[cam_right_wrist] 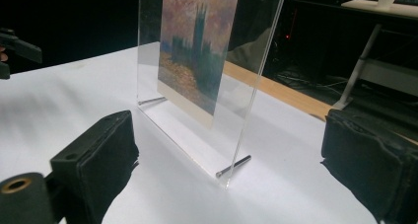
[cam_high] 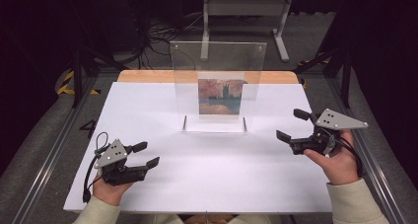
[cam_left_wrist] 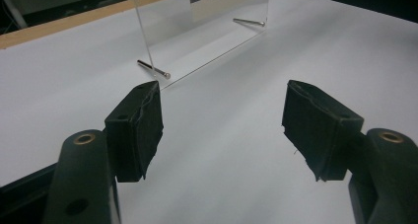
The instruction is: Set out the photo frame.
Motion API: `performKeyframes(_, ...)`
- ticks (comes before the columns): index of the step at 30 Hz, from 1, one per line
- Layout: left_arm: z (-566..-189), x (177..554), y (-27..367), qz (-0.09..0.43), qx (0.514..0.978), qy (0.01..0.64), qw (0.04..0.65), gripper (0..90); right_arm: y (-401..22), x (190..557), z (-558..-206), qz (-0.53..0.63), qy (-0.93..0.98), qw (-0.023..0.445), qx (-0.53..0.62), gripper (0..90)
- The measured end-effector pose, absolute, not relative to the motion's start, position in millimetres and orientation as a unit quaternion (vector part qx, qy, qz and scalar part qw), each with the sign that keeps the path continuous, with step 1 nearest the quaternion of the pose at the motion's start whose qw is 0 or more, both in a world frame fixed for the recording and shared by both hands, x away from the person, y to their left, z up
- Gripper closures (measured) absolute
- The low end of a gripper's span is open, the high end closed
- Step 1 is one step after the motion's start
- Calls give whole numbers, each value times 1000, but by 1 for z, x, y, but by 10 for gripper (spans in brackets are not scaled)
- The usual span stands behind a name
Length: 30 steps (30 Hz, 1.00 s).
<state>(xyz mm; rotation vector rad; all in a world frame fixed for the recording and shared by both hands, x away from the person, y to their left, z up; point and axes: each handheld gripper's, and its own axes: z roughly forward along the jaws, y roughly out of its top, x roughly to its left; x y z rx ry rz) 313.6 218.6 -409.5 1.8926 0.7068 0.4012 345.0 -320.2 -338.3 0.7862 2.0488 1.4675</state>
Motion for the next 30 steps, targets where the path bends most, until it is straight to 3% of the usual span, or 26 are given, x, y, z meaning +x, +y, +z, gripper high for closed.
performKeyframes(19,-419,315,221,169,780,305,519,306,-334,328,-413,553,738,208,325,67)
performKeyframes(30,-429,319,221,173,779,318,512,296,-325,334,-452,493,769,197,357,78)
